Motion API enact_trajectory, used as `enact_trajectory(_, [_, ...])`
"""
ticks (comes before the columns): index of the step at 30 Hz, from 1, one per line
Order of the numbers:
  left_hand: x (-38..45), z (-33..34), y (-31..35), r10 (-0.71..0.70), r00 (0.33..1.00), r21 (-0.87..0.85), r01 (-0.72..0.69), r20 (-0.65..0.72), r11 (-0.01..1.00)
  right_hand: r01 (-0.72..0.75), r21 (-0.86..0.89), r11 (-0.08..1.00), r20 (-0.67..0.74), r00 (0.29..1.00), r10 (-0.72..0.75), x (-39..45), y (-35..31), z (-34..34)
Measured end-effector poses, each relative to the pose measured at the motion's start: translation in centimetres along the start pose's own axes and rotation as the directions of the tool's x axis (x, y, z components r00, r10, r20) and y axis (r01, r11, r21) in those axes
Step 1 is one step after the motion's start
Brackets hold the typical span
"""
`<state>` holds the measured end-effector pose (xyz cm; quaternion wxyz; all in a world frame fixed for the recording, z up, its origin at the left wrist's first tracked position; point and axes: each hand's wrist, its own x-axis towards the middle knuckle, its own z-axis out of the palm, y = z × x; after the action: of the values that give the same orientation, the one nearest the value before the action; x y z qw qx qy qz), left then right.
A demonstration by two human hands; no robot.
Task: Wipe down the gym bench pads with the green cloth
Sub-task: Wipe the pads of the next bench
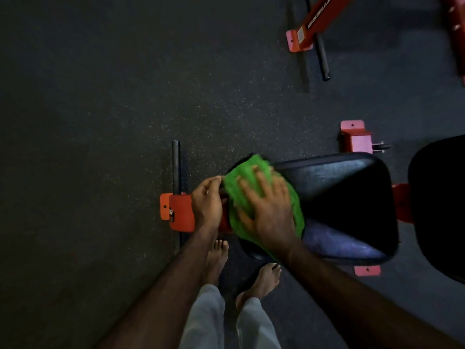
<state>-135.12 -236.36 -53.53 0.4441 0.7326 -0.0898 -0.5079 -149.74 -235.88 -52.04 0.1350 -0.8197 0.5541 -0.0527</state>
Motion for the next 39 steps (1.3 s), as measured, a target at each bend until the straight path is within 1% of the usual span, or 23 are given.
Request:
enact_trajectory(2, [0.0, 0.0, 0.1, 0.034, 0.999, 0.050, -0.033, -0.022, 0.998, 0.364, -0.028, 0.931, 0.122, 0.926, -0.358, -1.0, 1.9, -0.4])
enact_trajectory(3, [-0.1, 0.1, 0.1, 0.039, 0.999, 0.049, -0.039, -0.017, 0.998, 0.397, -0.045, 0.917, 0.134, 0.912, -0.388, -0.8, 3.0, -0.5])
enact_trajectory(5, [-0.5, 0.5, 0.2, 0.007, 1.000, 0.010, -0.007, 0.029, 1.000, 0.127, -0.010, 0.992, 0.005, 0.992, -0.127, 0.0, 4.1, -0.8])
enact_trajectory(7, [-0.9, 0.8, 0.0, -0.004, 0.998, -0.010, 0.004, 0.067, 1.000, -0.258, 0.102, 0.961, -0.121, 0.955, 0.269, 0.0, 2.7, -0.9])
enact_trajectory(8, [-0.9, 0.9, -0.3, 0.010, 0.997, 0.002, -0.010, 0.070, 1.000, -0.343, 0.121, 0.932, -0.133, 0.924, 0.357, -0.4, 1.4, -0.4])
enact_trajectory(9, [-1.0, 1.0, -0.2, 0.029, 0.998, 0.027, -0.031, 0.060, 0.999, -0.332, 0.104, 0.937, -0.121, 0.931, 0.344, -1.2, 0.3, 0.1])
enact_trajectory(11, [-0.9, 1.0, -0.1, 0.065, 0.997, 0.077, -0.068, 0.037, 0.995, -0.056, 0.024, 0.998, -0.020, 0.998, 0.056, -3.5, -1.0, 1.1])
enact_trajectory(13, [-1.1, 1.2, 0.2, 0.091, 0.995, 0.114, -0.095, 0.033, 0.989, 0.232, -0.037, 0.972, 0.081, 0.970, -0.228, -5.1, 0.6, 0.9])
enact_trajectory(14, [-1.2, 1.3, 0.3, 0.101, 0.994, 0.123, -0.105, 0.036, 0.987, 0.263, -0.058, 0.963, 0.085, 0.963, -0.257, -5.3, 1.6, 0.6])
enact_trajectory(15, [-1.4, 1.4, 0.5, 0.113, 0.993, 0.123, -0.118, 0.046, 0.985, 0.186, -0.054, 0.981, 0.049, 0.982, -0.184, -5.3, 2.2, 0.3])
enact_trajectory(16, [-1.5, 1.6, 0.5, 0.133, 0.990, 0.129, -0.139, 0.056, 0.982, 0.007, -0.021, 1.000, -0.015, 1.000, -0.007, -5.4, 2.3, 0.1])
enact_trajectory(18, [-1.7, 1.9, 0.5, 0.191, 0.978, 0.158, -0.202, 0.085, 0.967, -0.367, 0.078, 0.927, -0.088, 0.924, 0.373, -6.2, 0.3, 0.2])
enact_trajectory(19, [-1.9, 2.0, 0.4, 0.217, 0.971, 0.169, -0.232, 0.100, 0.958, -0.410, 0.083, 0.908, -0.081, 0.906, 0.417, -6.9, -1.2, 0.6])
enact_trajectory(20, [-2.0, 2.2, 0.2, 0.237, 0.965, 0.185, -0.254, 0.113, 0.949, -0.345, 0.061, 0.937, -0.049, 0.936, 0.348, -7.8, -2.4, 1.3])
enact_trajectory(22, [-2.2, 2.6, -0.1, 0.268, 0.954, 0.229, -0.293, 0.136, 0.928, -0.039, 0.012, 0.999, 0.063, 0.997, 0.038, -9.9, -2.6, 2.1])
enact_trajectory(24, [-2.4, 2.6, -0.6, 0.296, 0.944, 0.255, -0.326, 0.149, 0.910, 0.062, -0.012, 0.998, 0.052, 0.997, -0.061, -10.8, -0.4, 1.8])
enact_trajectory(26, [-2.6, 2.5, -0.8, 0.316, 0.936, 0.278, -0.348, 0.153, 0.896, -0.196, 0.005, 0.981, -0.042, 0.980, 0.196, -11.7, 0.8, 1.3])
enact_trajectory(28, [-2.9, 2.5, -0.8, 0.323, 0.928, 0.314, -0.368, 0.187, 0.875, -0.521, 0.108, 0.847, -0.141, 0.835, 0.532, -12.8, -0.1, 0.8])
enact_trajectory(30, [-3.1, 2.7, -1.0, 0.331, 0.923, 0.333, -0.380, 0.196, 0.863, -0.654, 0.172, 0.736, -0.165, 0.718, 0.676, -12.8, -2.4, 1.0])
enact_trajectory(31, [-3.2, 2.8, -1.0, 0.329, 0.926, 0.337, -0.374, 0.183, 0.864, -0.678, 0.173, 0.714, -0.139, 0.701, 0.700, -12.3, -3.6, 1.2])
enact_trajectory(33, [-3.3, 3.2, -1.3, 0.315, 0.938, 0.345, -0.347, 0.147, 0.872, -0.661, 0.126, 0.740, -0.045, 0.741, 0.670, -11.2, -5.3, 1.4])
enact_trajectory(37, [-4.3, 3.7, -1.5, 0.317, 0.940, 0.372, -0.341, 0.125, 0.863, -0.379, 0.114, 0.918, 0.056, 0.925, 0.375, -12.1, -3.2, 1.2])
enact_trajectory(39, [-4.6, 3.6, -1.3, 0.325, 0.934, 0.400, -0.358, 0.150, 0.844, -0.437, 0.114, 0.892, -0.008, 0.898, 0.441, -14.1, -1.1, 1.2])
